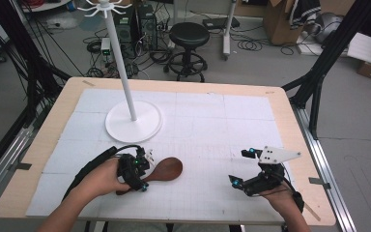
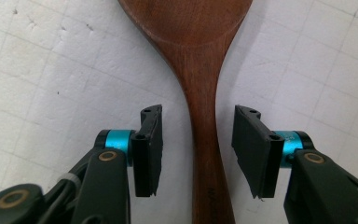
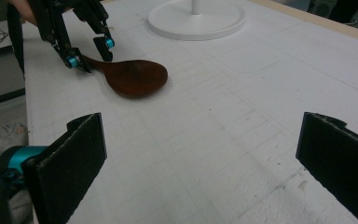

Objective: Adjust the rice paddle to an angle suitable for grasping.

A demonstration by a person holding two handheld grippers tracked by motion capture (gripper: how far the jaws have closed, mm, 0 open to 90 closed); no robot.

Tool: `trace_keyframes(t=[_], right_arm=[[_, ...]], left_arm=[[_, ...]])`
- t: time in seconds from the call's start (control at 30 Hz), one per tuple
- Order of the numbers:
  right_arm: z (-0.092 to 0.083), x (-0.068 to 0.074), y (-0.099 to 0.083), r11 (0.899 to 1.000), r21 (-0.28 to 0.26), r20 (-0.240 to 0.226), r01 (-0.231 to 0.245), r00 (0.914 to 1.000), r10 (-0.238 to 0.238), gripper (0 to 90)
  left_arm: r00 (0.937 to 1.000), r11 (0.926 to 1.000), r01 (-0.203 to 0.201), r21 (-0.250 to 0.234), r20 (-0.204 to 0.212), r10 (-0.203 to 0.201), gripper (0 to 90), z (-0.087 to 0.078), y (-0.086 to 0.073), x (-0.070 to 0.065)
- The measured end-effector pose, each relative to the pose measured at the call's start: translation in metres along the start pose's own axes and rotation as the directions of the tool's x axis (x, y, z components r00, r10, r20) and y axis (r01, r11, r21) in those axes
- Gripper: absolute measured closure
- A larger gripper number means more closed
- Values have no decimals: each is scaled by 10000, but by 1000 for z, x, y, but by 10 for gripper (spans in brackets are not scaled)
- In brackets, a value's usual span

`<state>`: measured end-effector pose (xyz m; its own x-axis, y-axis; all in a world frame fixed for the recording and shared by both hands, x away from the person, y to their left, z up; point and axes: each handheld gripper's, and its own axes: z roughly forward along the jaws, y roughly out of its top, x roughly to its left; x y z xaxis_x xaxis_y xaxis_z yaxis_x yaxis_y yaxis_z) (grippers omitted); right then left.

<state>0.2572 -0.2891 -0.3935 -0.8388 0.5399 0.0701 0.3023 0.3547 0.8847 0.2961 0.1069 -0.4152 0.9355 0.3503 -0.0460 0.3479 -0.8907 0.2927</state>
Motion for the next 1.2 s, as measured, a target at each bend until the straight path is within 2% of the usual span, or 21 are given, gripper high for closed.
trace_keyframes(t=[0.2,0.37,0.63,0.77,0.83,0.97,1.03,1.2], right_arm=[[0,0,0,10000,23,2,-20,10000,20,6],[0,0,0,10000,24,1,2,10000,-2,6],[0,0,0,10000,-2,1,-28,10000,28,6],[0,0,0,10000,7,10,36,10000,-36,6],[0,1,1,10000,24,20,18,10000,-18,6],[0,1,0,10000,28,36,71,10000,-71,6],[0,0,0,10000,3,21,18,10000,-18,6],[0,0,0,10000,40,25,-16,10000,16,6]], left_arm=[[9998,9994,211,288,-31,-210,603,0,3,-2],[9998,9977,144,660,-176,-133,630,1,9,-6],[9995,9969,192,756,-282,-171,661,2,10,-6],[9992,9967,51,815,-405,-18,677,3,12,-9],[9989,9947,-135,1015,-437,180,712,3,14,-12],[9991,9924,-111,1222,-401,161,751,3,17,-13],[9990,9925,-197,1209,-385,245,781,3,18,-13],[9979,9925,-400,1152,-454,455,785,2,18,-14]])
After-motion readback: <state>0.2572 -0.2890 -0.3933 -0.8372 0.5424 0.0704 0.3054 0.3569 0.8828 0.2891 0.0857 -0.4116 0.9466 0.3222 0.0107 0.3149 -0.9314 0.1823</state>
